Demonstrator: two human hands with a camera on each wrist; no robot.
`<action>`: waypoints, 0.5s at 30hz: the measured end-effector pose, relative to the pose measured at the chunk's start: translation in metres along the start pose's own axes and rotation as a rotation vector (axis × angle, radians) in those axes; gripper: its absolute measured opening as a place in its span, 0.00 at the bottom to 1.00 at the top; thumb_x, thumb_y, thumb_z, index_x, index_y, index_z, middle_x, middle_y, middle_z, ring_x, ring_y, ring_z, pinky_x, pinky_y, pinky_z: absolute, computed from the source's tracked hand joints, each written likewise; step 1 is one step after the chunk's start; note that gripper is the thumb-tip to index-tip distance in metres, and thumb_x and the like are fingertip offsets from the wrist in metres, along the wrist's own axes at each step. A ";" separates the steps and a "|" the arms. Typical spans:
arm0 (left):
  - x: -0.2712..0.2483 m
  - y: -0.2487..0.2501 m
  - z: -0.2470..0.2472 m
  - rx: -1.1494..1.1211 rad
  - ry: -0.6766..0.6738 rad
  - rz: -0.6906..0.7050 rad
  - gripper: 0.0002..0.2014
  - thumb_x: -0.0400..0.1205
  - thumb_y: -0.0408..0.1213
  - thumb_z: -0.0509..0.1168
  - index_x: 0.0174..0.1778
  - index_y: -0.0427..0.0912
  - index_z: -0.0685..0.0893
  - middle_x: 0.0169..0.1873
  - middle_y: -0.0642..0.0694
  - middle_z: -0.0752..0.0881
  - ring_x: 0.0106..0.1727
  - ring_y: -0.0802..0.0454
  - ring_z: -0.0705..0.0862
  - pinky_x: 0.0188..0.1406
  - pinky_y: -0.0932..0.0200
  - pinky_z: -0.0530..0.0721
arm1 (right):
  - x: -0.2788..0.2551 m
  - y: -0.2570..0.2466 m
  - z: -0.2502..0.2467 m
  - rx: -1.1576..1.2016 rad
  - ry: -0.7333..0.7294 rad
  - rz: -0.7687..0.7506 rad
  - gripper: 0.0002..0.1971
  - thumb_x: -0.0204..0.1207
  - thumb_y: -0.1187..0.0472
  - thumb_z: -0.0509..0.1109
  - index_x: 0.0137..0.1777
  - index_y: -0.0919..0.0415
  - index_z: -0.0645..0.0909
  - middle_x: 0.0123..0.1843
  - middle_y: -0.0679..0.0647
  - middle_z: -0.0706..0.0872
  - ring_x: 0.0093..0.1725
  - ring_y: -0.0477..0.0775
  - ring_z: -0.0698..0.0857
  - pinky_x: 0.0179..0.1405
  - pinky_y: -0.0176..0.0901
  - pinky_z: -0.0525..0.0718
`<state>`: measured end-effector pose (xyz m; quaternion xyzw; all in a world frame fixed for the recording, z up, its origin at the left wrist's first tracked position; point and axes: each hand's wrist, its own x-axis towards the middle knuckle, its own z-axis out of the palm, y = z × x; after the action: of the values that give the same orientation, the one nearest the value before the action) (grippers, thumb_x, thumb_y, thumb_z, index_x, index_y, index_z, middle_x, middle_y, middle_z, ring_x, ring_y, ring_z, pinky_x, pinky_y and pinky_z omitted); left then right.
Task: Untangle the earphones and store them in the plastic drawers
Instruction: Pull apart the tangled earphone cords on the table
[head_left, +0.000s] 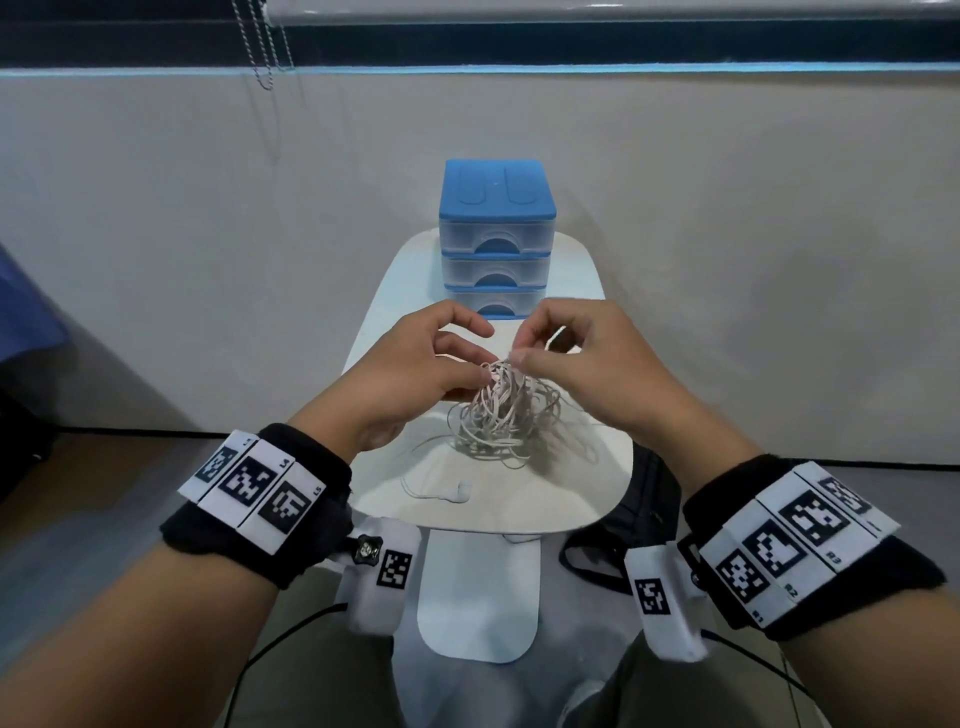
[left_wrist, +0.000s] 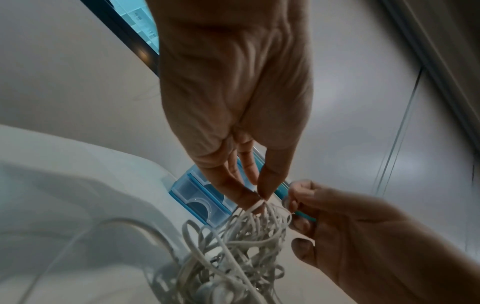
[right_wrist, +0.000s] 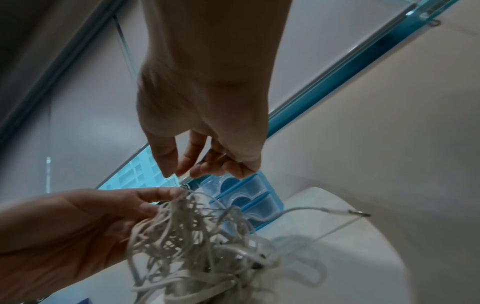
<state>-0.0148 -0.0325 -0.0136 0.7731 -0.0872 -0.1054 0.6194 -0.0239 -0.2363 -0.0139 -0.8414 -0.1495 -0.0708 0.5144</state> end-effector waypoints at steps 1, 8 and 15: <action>0.001 0.000 0.000 -0.014 0.006 -0.003 0.17 0.80 0.20 0.74 0.61 0.41 0.84 0.51 0.35 0.92 0.45 0.45 0.91 0.49 0.55 0.91 | -0.002 -0.006 0.004 -0.060 -0.067 -0.012 0.07 0.72 0.58 0.83 0.38 0.56 0.88 0.37 0.50 0.89 0.33 0.44 0.80 0.38 0.38 0.80; 0.002 0.003 0.000 -0.065 0.036 0.011 0.15 0.80 0.20 0.73 0.59 0.39 0.87 0.56 0.30 0.90 0.45 0.46 0.91 0.49 0.57 0.91 | 0.001 -0.010 0.016 -0.371 -0.115 0.002 0.08 0.72 0.58 0.81 0.34 0.54 0.87 0.31 0.46 0.86 0.31 0.40 0.80 0.32 0.33 0.73; -0.002 0.003 0.001 0.129 -0.074 0.104 0.11 0.79 0.25 0.77 0.51 0.45 0.93 0.51 0.46 0.92 0.41 0.54 0.87 0.53 0.59 0.85 | 0.007 -0.019 -0.002 0.166 -0.078 0.109 0.08 0.78 0.66 0.75 0.38 0.59 0.85 0.37 0.51 0.87 0.37 0.46 0.81 0.41 0.39 0.74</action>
<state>-0.0166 -0.0336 -0.0103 0.8014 -0.1566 -0.0958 0.5693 -0.0231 -0.2290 0.0055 -0.8051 -0.1287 0.0027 0.5791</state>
